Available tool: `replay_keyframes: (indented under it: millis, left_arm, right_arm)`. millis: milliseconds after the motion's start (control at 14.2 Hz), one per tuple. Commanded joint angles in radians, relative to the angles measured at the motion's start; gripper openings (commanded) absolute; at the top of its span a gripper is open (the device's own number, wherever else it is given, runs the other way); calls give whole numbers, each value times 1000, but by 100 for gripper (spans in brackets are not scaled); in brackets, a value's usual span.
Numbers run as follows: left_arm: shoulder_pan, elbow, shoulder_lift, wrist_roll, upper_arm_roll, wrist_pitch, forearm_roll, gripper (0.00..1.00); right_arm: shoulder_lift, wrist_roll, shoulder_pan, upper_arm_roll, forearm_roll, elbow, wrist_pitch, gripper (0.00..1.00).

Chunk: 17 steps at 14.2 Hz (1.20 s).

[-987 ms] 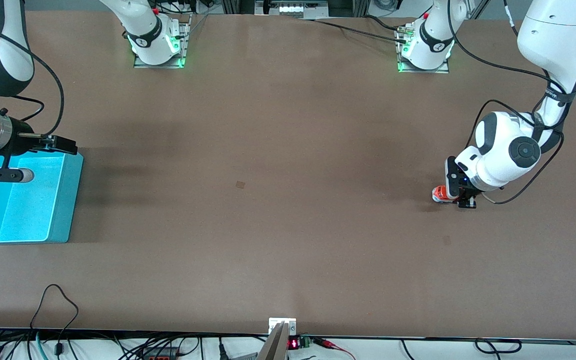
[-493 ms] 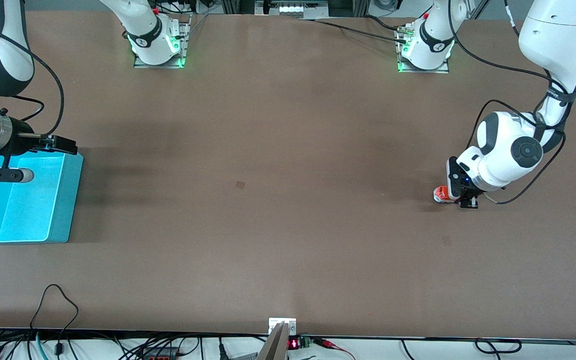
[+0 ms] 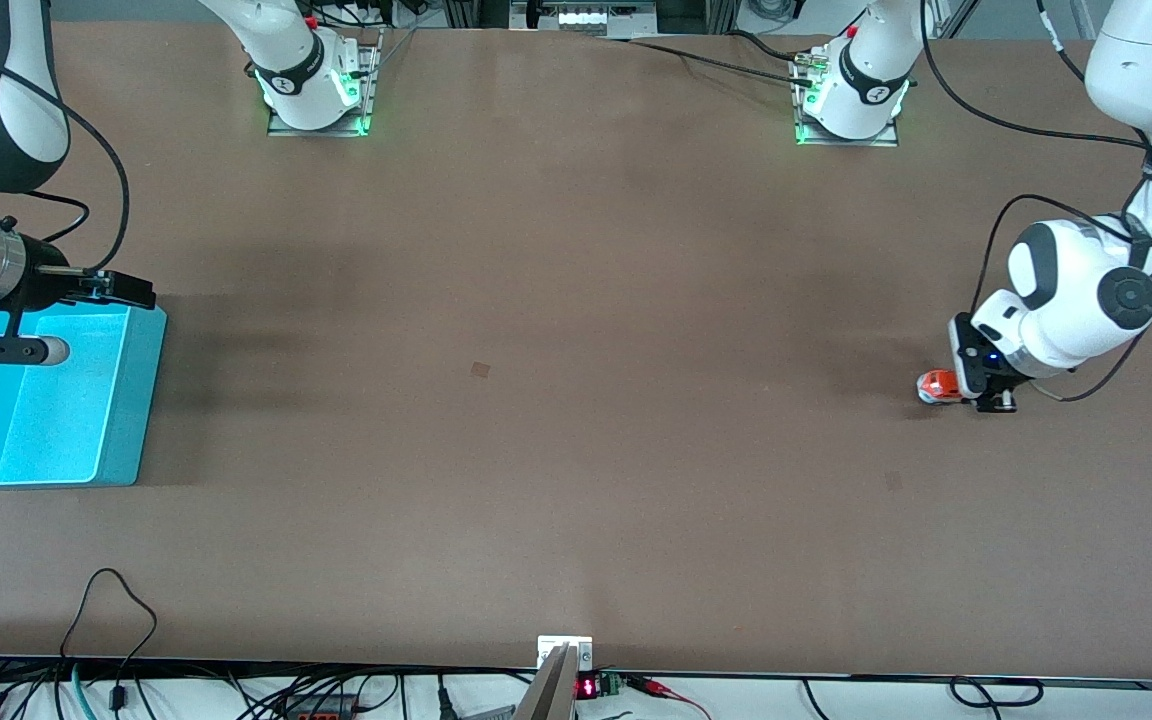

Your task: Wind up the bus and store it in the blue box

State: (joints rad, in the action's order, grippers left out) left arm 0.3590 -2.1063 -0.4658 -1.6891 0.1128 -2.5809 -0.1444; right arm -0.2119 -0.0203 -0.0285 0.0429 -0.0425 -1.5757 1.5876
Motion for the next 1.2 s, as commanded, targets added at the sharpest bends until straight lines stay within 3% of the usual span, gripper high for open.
replay_keyframes:
  millis: [0, 705, 775, 846, 916, 1128]
  left_arm:
    - [69, 42, -54, -96, 5, 1, -14, 18]
    - [173, 95, -86, -253, 5, 1, -14, 21]
    - [173, 95, -85, -248, 5, 1, -14, 37]
    - [173, 97, -82, -245, 7, 4, -12, 84]
    - [175, 97, -76, -244, 7, 5, -10, 100]
    - [172, 104, -34, -242, 30, 65, -9, 100]
  right_arm:
    - [13, 5, -10, -3, -16, 0, -14, 100]
    - [13, 5, -8, -3, -14, 0, -15, 100]
    - [11, 8, -8, -3, -14, 0, -14, 100]
    - [11, 5, -8, -3, -14, 0, -14, 100]
    - [13, 3, -10, -3, -16, 0, -15, 100]
    - [13, 3, -11, -3, -16, 0, -14, 100]
